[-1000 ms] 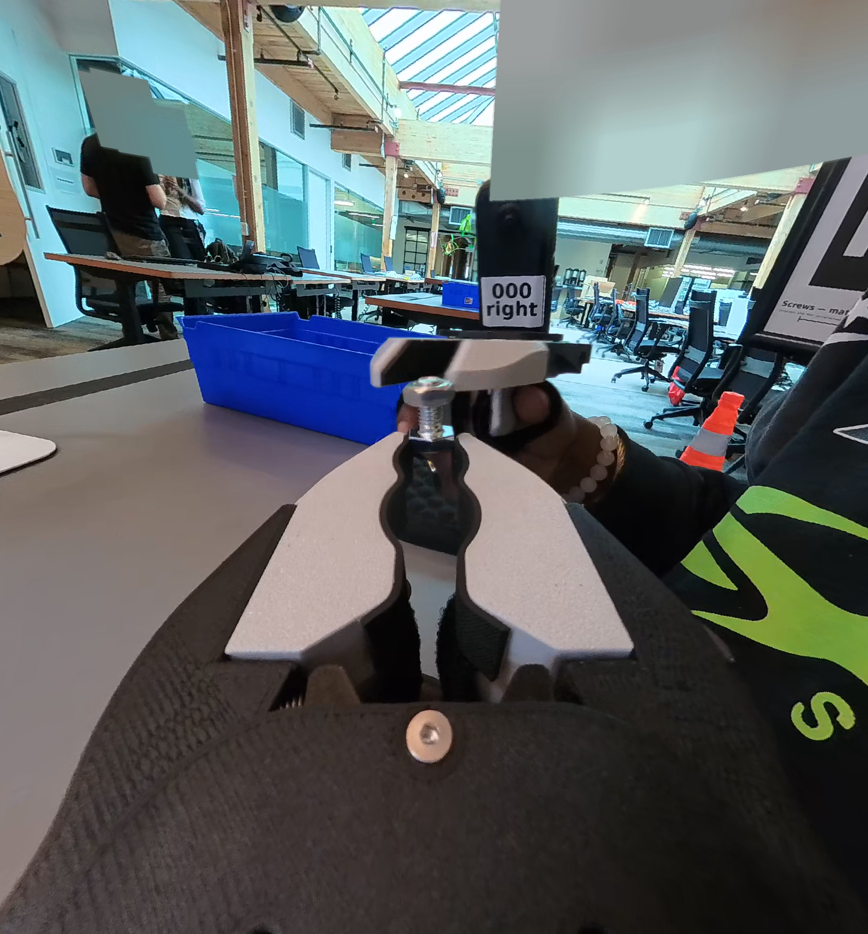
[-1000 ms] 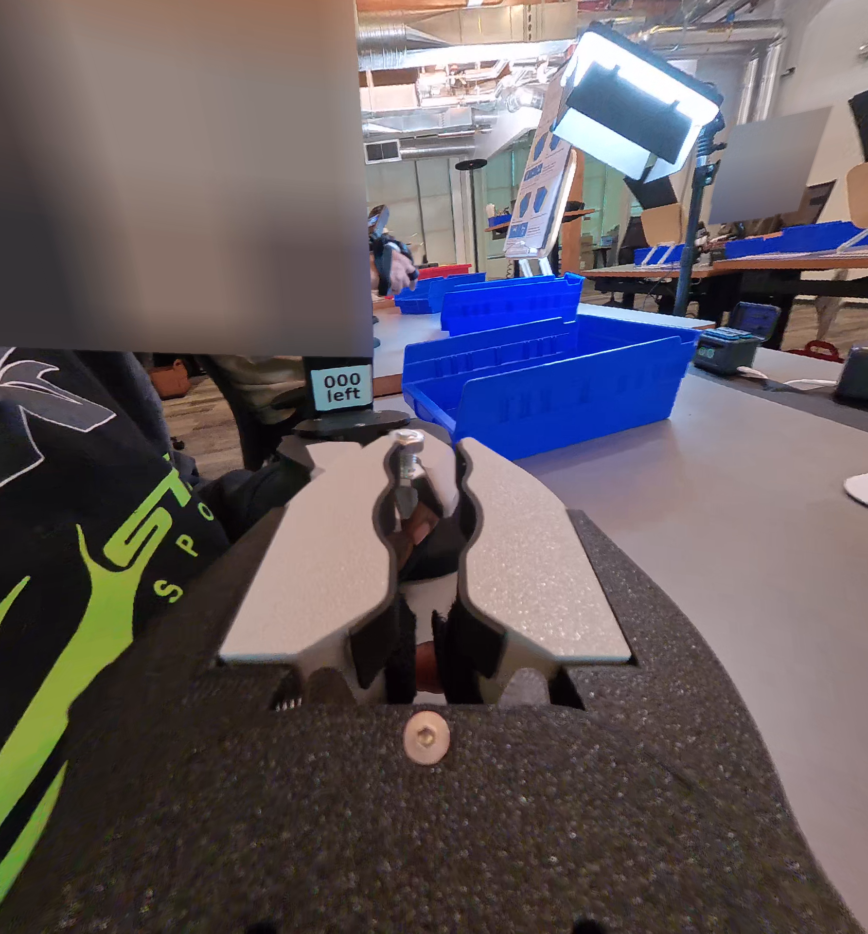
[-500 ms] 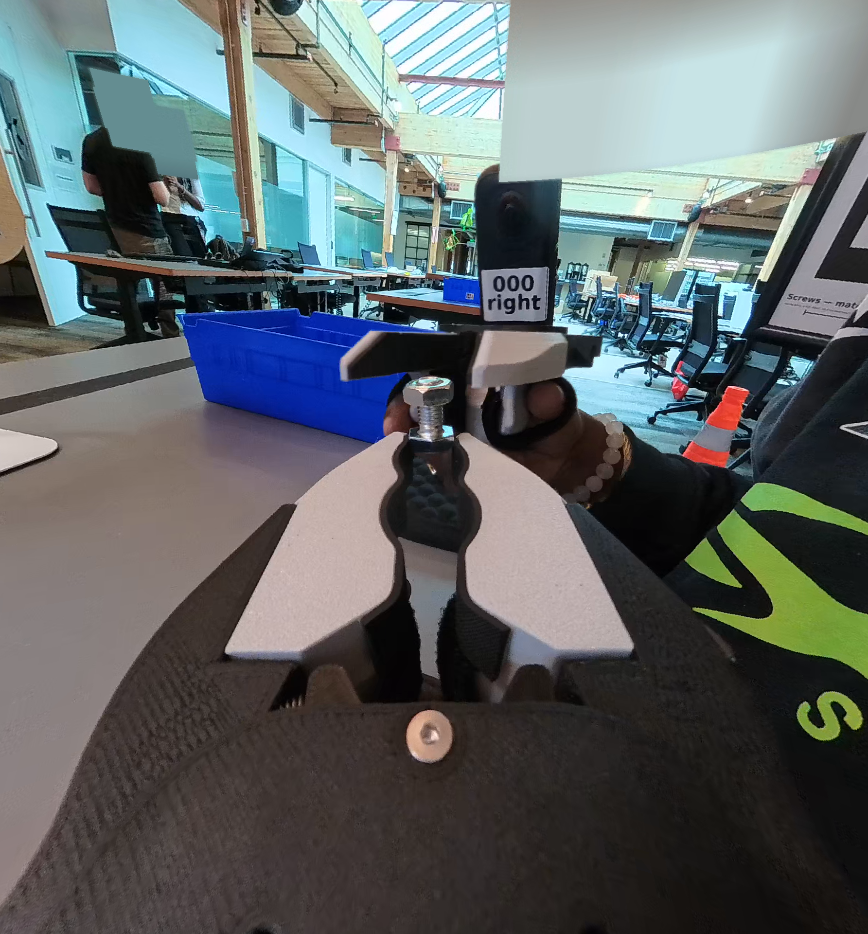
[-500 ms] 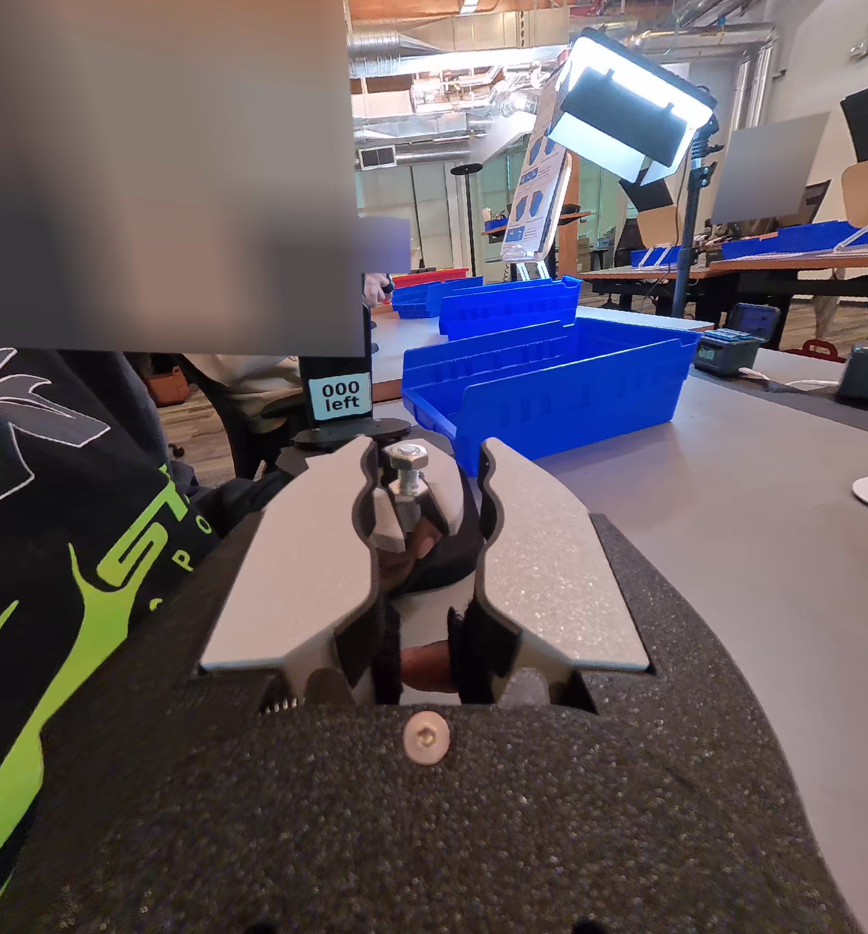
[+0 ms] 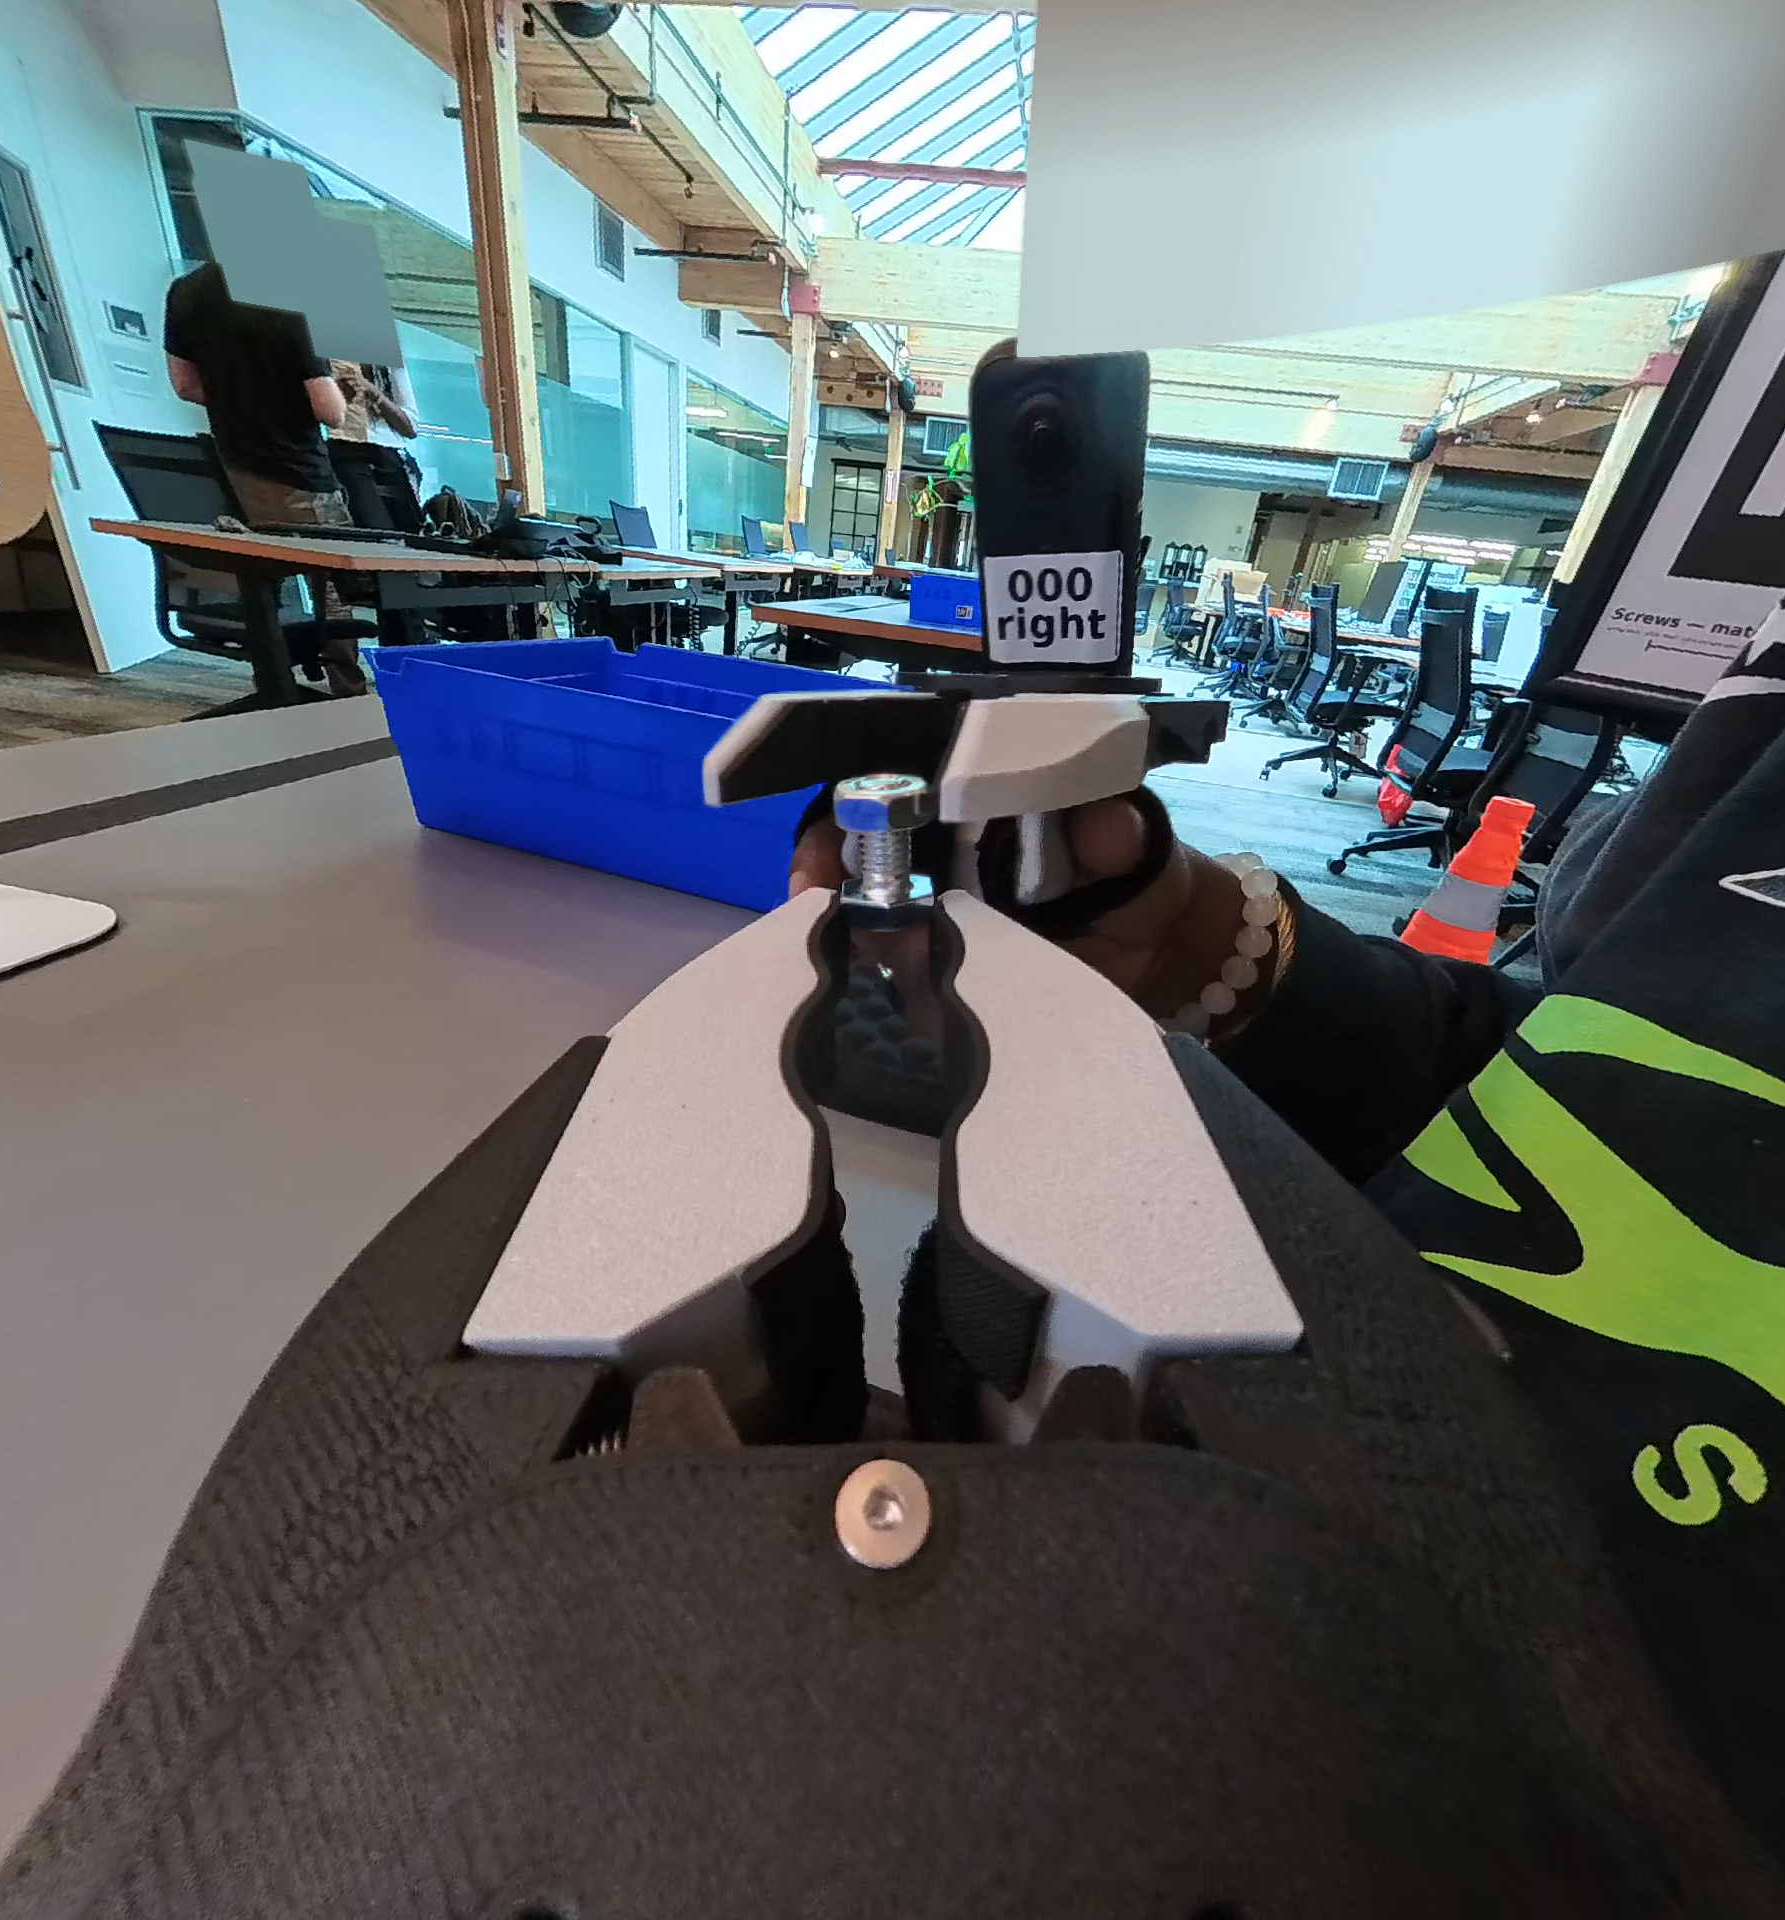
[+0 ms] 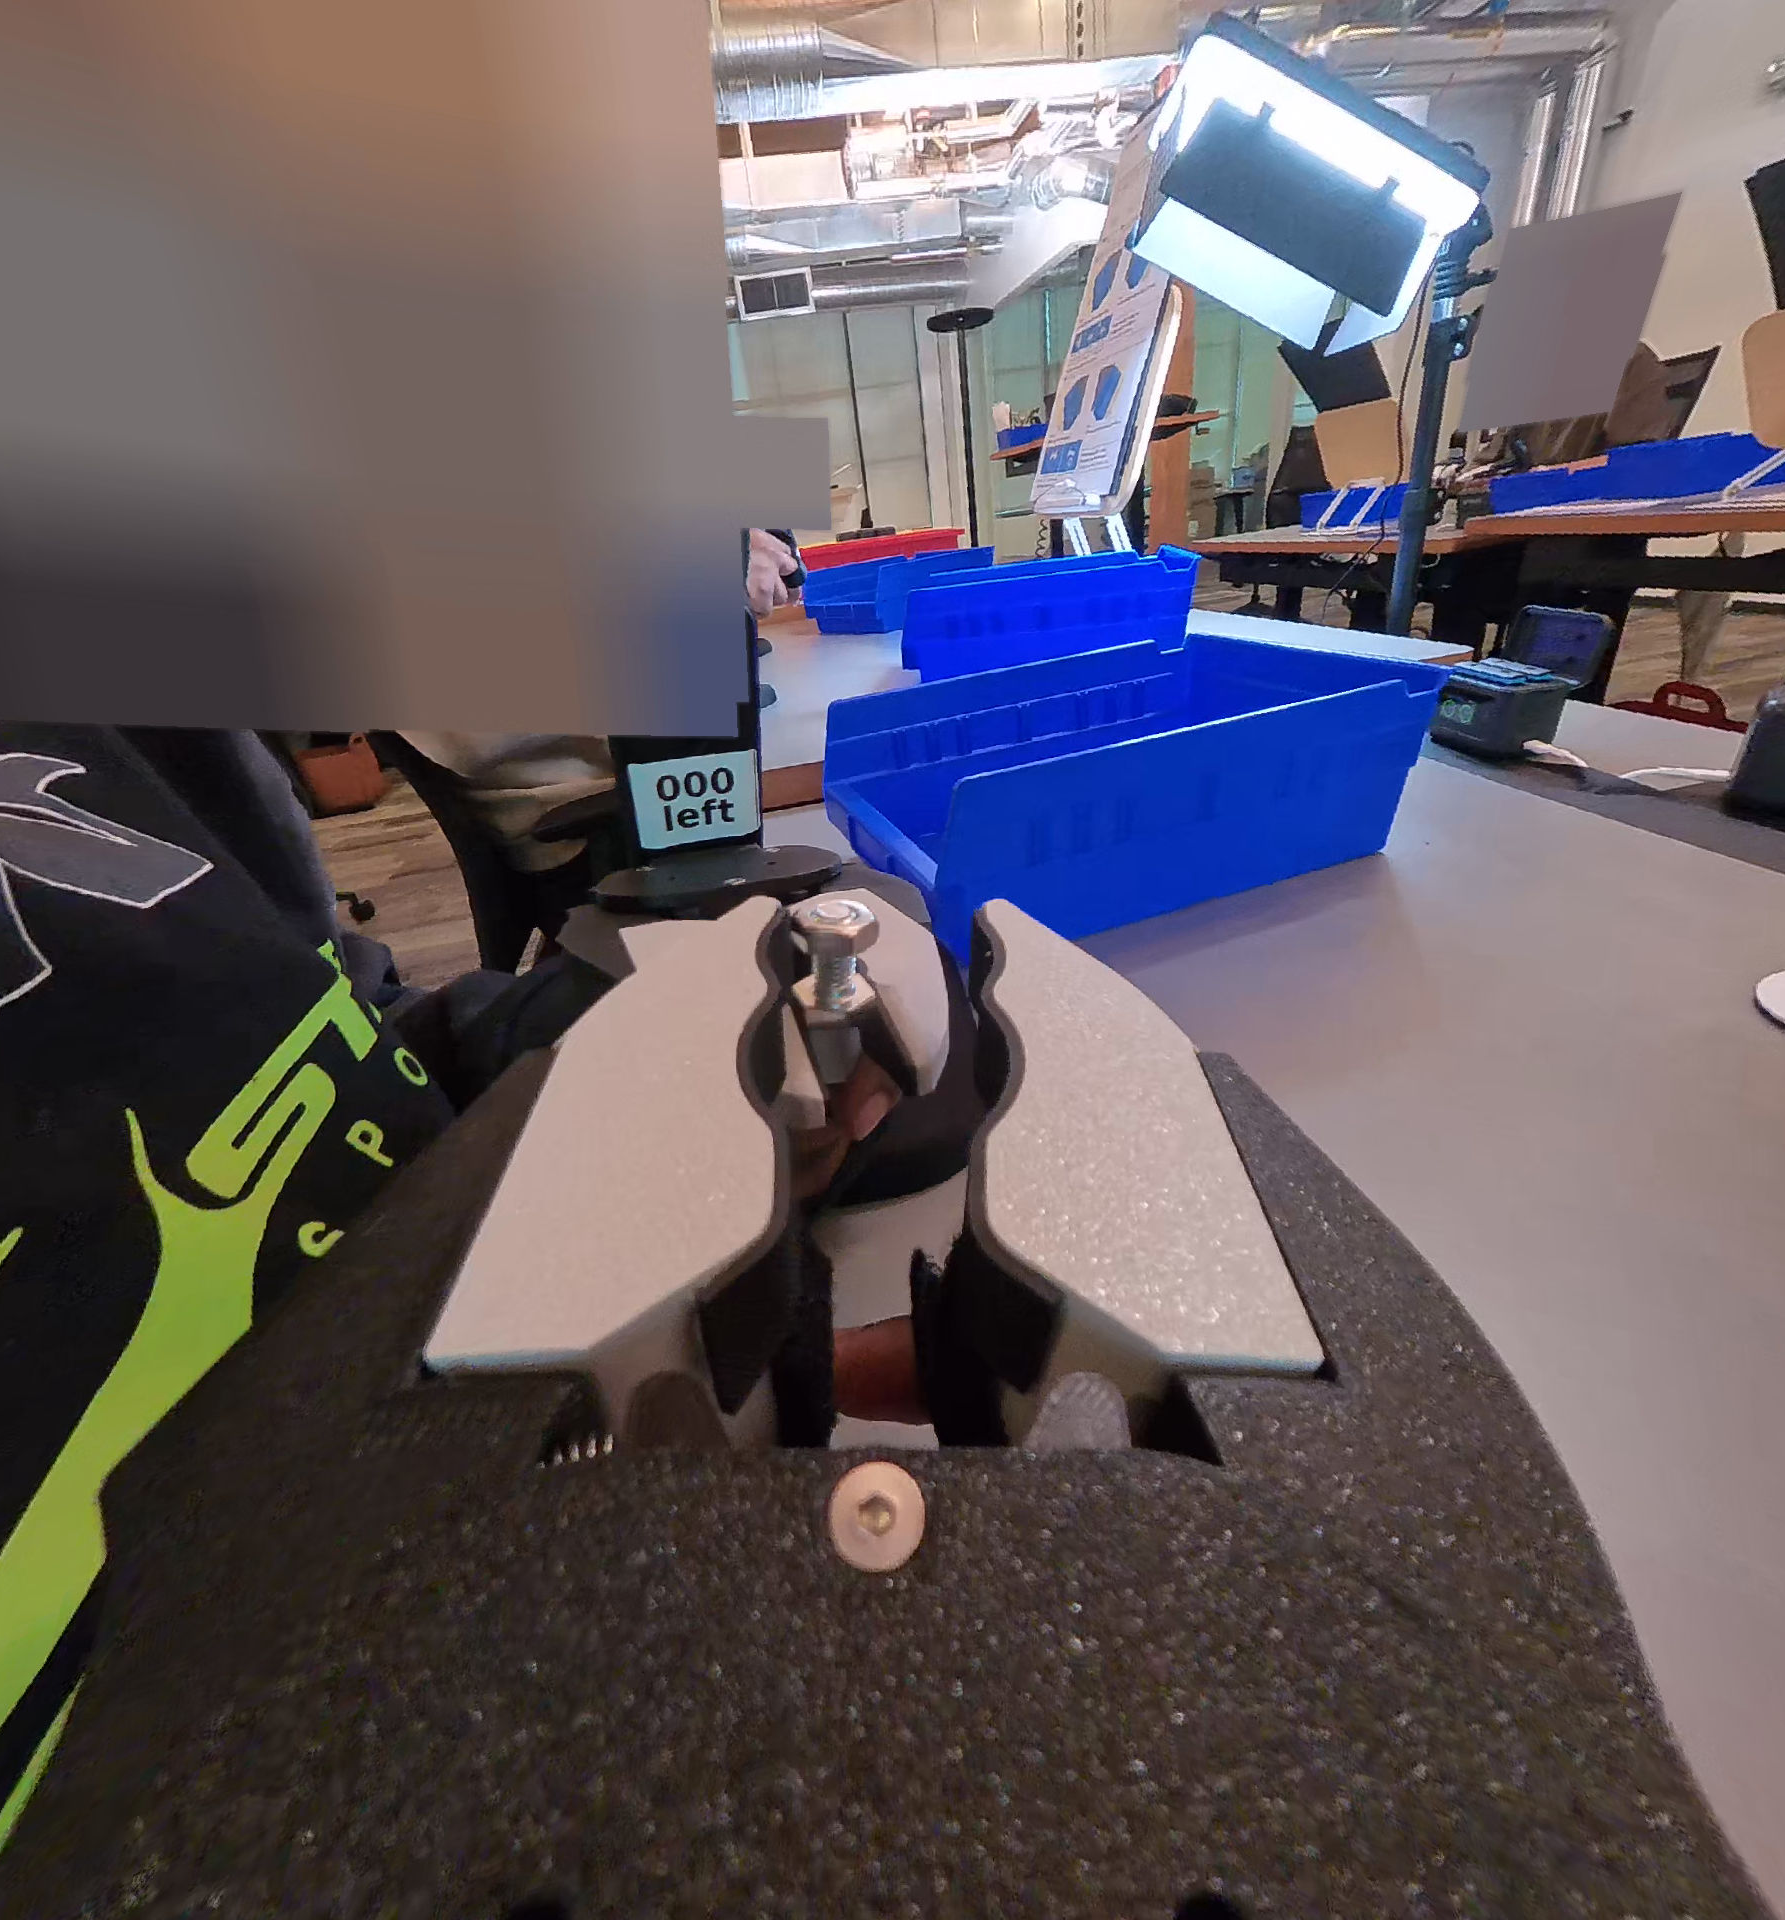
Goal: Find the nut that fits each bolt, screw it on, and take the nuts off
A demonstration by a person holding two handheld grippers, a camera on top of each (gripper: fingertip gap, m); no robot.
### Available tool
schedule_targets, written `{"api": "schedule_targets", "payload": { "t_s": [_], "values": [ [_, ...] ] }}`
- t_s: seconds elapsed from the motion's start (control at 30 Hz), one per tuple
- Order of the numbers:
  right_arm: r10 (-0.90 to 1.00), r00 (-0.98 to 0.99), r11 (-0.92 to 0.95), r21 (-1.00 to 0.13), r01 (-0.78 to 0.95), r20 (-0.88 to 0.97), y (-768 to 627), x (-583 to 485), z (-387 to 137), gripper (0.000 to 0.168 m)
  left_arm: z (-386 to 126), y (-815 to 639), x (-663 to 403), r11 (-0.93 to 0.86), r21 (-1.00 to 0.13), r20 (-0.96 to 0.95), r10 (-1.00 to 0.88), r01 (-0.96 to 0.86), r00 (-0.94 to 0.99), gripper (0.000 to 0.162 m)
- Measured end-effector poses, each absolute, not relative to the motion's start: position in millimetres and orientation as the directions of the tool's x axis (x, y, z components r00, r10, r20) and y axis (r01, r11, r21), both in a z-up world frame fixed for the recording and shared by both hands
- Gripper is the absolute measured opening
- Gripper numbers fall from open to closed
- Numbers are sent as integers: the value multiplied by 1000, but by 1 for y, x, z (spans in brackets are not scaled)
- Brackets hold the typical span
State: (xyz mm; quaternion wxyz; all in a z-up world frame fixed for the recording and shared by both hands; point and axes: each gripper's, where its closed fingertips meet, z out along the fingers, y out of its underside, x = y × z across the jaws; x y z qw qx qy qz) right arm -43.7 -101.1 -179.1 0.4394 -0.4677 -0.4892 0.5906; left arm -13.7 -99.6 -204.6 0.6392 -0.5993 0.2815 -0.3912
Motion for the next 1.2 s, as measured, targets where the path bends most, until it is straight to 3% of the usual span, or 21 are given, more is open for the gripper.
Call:
{"api": "schedule_targets", "payload": {
  "t_s": [0.3,0.37,0.53,0.77,1.03,1.2],
  "values": [
    [986,-133,-116,-990,-81,-104,-91,-29,-177,7,-205,-100,-14,-24,-986,109,-838,163,534,15],
    [984,-141,-119,-989,-92,-105,-92,-28,-174,11,-205,-100,-14,-26,-986,111,-838,164,534,15],
    [978,-172,-128,-990,-62,-116,-101,-41,-176,41,-205,-100,-13,-28,-987,109,-840,159,532,14],
    [973,-193,-141,-989,-44,-131,-106,-57,-180,45,-205,-100,-13,-26,-987,107,-841,157,531,14],
    [977,-173,-137,-989,-55,-125,-98,-40,-180,36,-205,-100,-13,-27,-986,111,-841,163,529,14],
    [985,-137,-119,-990,-80,-107,-89,-30,-177,6,-205,-101,-13,-25,-986,109,-842,162,528,15]
  ]
}}
